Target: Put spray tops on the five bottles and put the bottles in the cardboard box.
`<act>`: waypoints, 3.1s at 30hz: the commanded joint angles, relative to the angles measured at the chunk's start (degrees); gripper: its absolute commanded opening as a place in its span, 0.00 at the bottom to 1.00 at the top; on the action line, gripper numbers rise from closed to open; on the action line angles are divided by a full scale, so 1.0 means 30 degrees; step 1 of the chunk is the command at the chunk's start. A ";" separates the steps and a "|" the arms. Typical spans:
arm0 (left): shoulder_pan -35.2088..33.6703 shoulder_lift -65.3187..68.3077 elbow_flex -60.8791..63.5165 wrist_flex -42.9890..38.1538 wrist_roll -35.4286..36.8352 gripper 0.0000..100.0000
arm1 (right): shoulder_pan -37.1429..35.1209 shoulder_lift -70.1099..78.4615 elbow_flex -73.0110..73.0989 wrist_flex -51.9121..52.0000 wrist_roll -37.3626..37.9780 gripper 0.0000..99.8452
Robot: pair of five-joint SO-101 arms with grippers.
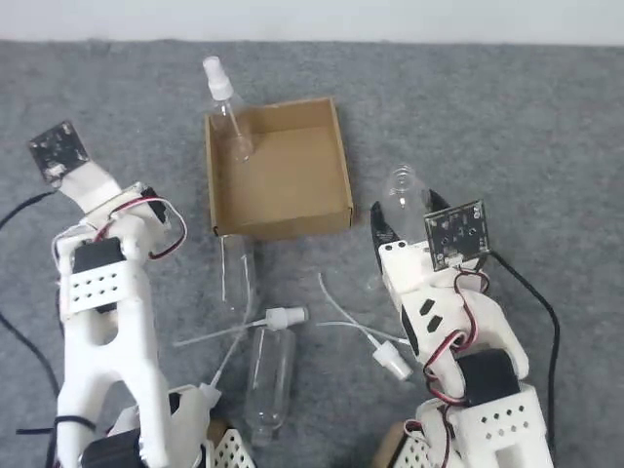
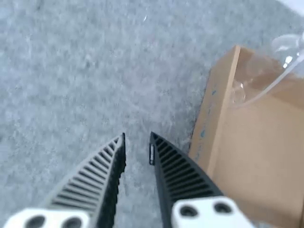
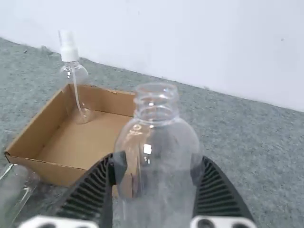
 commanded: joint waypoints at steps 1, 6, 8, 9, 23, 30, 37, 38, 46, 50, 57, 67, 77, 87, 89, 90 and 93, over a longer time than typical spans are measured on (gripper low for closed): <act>0.0059 -0.0938 -0.2828 0.3194 -0.0938 0.08 | 0.0161 -0.0542 -0.0264 -0.0484 -0.0176 0.09; 0.1377 -0.0938 -0.3853 0.5392 -0.2432 0.08 | 0.0161 -0.0542 -0.0264 -0.0513 -0.0147 0.09; 0.1993 -0.0938 -0.4322 0.6418 -0.3048 0.09 | 0.0190 -0.0542 -0.0264 -0.0718 -0.0117 0.09; 0.2227 -0.0938 -0.4527 0.6945 -0.3194 0.10 | 0.0190 -0.0542 -0.0264 -0.0777 -0.0117 0.09; 0.6183 -0.0938 -0.5700 1.1106 -0.6476 0.19 | 0.1245 -0.0542 -0.0264 -0.1099 -0.0234 0.09; 0.9114 -0.0938 -0.5553 1.2190 -0.8821 0.19 | 0.2711 -0.0542 -0.0264 -0.1597 -0.0498 0.09; 1.1399 -0.0762 -0.5524 1.2894 -0.9846 0.19 | 0.3590 -0.0689 -0.0264 -0.1714 -0.1084 0.09; 1.1663 -0.0762 -0.5407 1.2864 -0.9846 0.19 | 0.3590 -0.0718 -0.0264 -0.1714 -0.1084 0.09; 1.4535 -0.0762 -0.4088 1.2777 -1.1282 0.19 | 0.4410 -0.0718 -0.0322 -0.1978 -0.1114 0.09; 1.4505 -0.0762 -0.3355 1.2894 -1.3099 0.19 | 0.4527 -0.0630 -0.0293 -0.2212 -0.1114 0.09; 1.4505 -0.0762 -0.1363 1.2894 -1.6117 0.19 | 0.4440 -0.0571 -0.0293 -0.2212 -0.1114 0.09; 1.4505 -0.0762 0.0308 1.1399 -1.7495 0.19 | 0.4410 -0.0542 -0.0293 -0.2242 -0.1026 0.09; 1.4535 -0.0733 0.0952 0.9670 -1.7407 0.19 | 0.4381 -0.0542 -0.0293 -0.2242 -0.0967 0.09; 1.4535 -0.0410 0.0952 0.9260 -1.7377 0.19 | 0.4381 -0.0542 -0.0293 -0.2242 -0.0967 0.09; 1.4564 0.0615 0.0718 0.9231 -1.7377 0.19 | 0.4381 -0.0542 -0.0293 -0.2242 -0.0967 0.09; 1.4535 0.1407 0.0425 0.9231 -1.7377 0.19 | 0.4381 -0.0542 -0.0293 -0.2242 -0.0967 0.09; 1.4505 0.4308 -0.0982 0.9407 -1.7260 0.19 | 0.4381 -0.0542 -0.0293 -0.2242 -0.0967 0.09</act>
